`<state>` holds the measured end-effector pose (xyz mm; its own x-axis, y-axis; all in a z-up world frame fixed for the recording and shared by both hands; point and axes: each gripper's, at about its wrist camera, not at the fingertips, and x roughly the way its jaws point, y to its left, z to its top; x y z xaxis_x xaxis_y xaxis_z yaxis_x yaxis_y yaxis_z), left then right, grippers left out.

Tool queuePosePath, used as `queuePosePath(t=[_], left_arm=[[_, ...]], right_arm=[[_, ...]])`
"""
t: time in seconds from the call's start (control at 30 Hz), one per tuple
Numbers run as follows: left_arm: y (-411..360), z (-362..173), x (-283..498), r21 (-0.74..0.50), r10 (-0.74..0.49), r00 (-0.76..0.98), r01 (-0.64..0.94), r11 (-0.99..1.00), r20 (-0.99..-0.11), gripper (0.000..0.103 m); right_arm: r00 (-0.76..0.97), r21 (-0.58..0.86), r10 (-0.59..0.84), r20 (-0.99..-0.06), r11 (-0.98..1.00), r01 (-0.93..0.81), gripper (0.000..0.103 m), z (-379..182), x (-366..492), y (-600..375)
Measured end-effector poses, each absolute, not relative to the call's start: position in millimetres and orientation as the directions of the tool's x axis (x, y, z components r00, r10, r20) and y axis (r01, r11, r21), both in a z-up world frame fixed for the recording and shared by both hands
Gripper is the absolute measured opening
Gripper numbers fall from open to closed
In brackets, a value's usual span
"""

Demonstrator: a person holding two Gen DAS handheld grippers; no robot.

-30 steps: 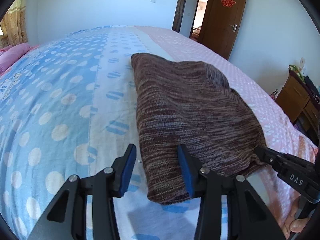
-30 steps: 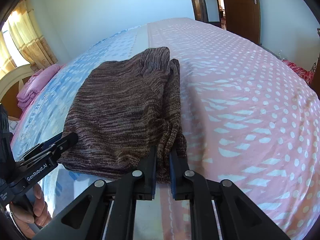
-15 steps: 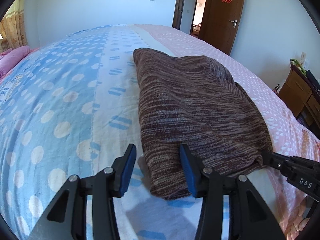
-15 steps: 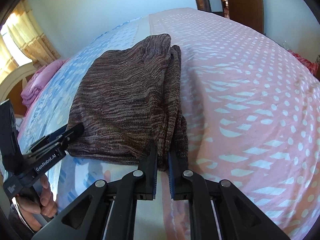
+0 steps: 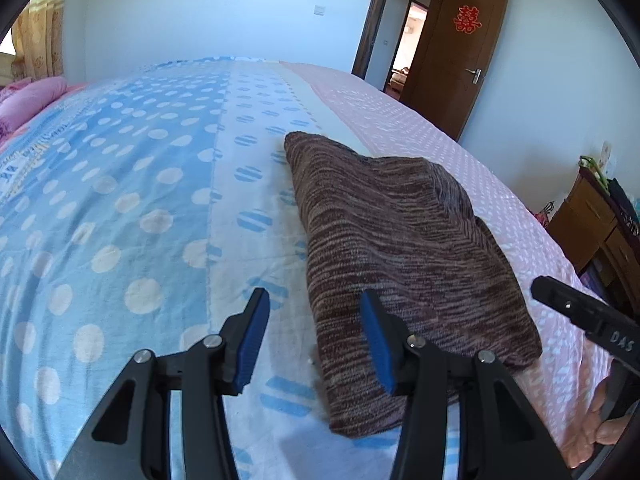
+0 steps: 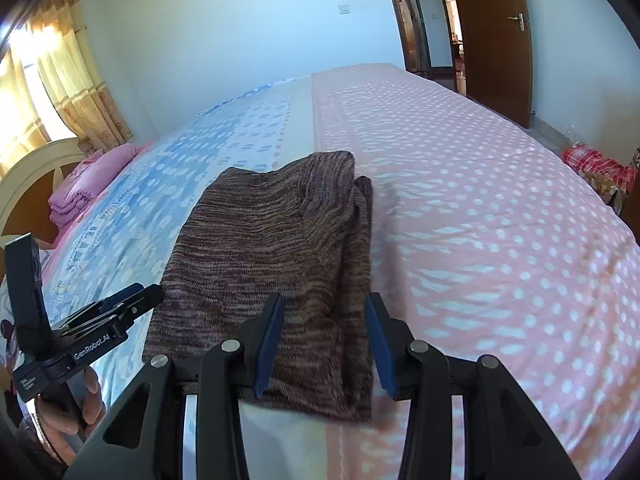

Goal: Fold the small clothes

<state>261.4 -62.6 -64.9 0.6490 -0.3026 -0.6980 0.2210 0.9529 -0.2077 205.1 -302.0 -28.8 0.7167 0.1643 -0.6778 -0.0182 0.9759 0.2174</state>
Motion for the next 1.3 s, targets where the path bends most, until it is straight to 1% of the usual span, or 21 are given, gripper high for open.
queuePosePath(t=[0.1,0.2,0.23,0.3,0.37,0.43,0.53,0.57,0.67,0.77,0.8,0.83,0.87,0.9,0.97,1.1,1.17,1.3], left_arm=[[-68,-65,268,-0.203,-0.3,0.652,0.221,0.954,-0.697,0.05],[-71,-66,273,-0.194,-0.288,0.665,0.214,0.957,-0.689,0.05],[-71,-68,275,-0.195,-0.283,0.664,0.206,0.959,-0.692,0.054],[-70,-73,279,-0.199,-0.275,0.661,0.19,0.961,-0.698,0.061],[-67,-78,281,-0.196,-0.272,0.658,0.188,0.962,-0.702,0.068],[-65,-78,281,-0.195,-0.274,0.657,0.193,0.962,-0.702,0.07],[-61,-69,284,-0.209,-0.293,0.642,0.207,0.956,-0.708,0.069],[-60,-63,285,-0.219,-0.302,0.655,0.208,0.953,-0.693,0.067],[-62,-44,297,-0.216,-0.301,0.696,0.21,0.953,-0.652,0.067],[-72,-37,321,-0.223,-0.293,0.701,0.193,0.956,-0.65,0.067],[-76,-38,329,-0.226,-0.287,0.704,0.181,0.957,-0.649,0.065],[-81,-39,338,-0.23,-0.281,0.698,0.169,0.959,-0.658,0.058],[-86,-42,346,-0.236,-0.281,0.688,0.162,0.958,-0.669,0.048],[-90,-45,351,-0.238,-0.279,0.683,0.156,0.959,-0.675,0.047],[-98,-54,361,-0.226,-0.246,0.676,0.12,0.967,-0.695,0.046],[-106,-77,372,-0.191,-0.194,0.645,0.076,0.979,-0.739,0.048],[-107,-79,369,-0.182,-0.186,0.659,0.076,0.98,-0.729,0.048],[-116,-78,367,-0.12,-0.144,0.671,0.082,0.989,-0.727,0.048]], right_arm=[[0.71,0.175,0.142,-0.69,0.984,-0.027,0.038,-35,221,-291],[0.703,0.142,0.12,-0.701,0.99,-0.027,0.036,-44,232,-283],[0.696,0.135,0.117,-0.709,0.99,-0.029,0.027,-48,235,-281],[0.659,0.107,0.098,-0.746,0.994,-0.027,0.018,-59,240,-280],[0.641,0.109,0.1,-0.761,0.994,-0.025,0.018,-66,240,-283],[0.629,0.124,0.113,-0.769,0.992,-0.026,0.017,-65,239,-287],[0.62,0.135,0.124,-0.775,0.99,-0.03,0.017,-61,238,-290],[0.626,0.146,0.134,-0.768,0.989,-0.033,0.017,-58,237,-292],[0.7,0.159,0.137,-0.7,0.987,-0.034,0.017,-35,237,-299],[0.729,0.185,0.142,-0.669,0.983,-0.021,0.018,-18,257,-305],[0.735,0.197,0.151,-0.662,0.98,-0.024,0.017,-14,267,-306],[0.738,0.198,0.153,-0.657,0.98,-0.026,0.017,-11,277,-306],[0.736,0.196,0.153,-0.659,0.98,-0.028,0.017,-10,288,-305],[0.73,0.197,0.157,-0.665,0.98,-0.031,0.017,-9,300,-304],[0.721,0.191,0.159,-0.674,0.981,-0.037,0.017,-12,319,-299],[0.672,0.125,0.113,-0.732,0.992,-0.031,0.018,-36,356,-287],[0.652,0.089,0.076,-0.755,0.996,-0.014,0.018,-51,365,-286],[0.664,0.073,0.055,-0.746,0.997,0.0,0.018,-53,371,-287]])
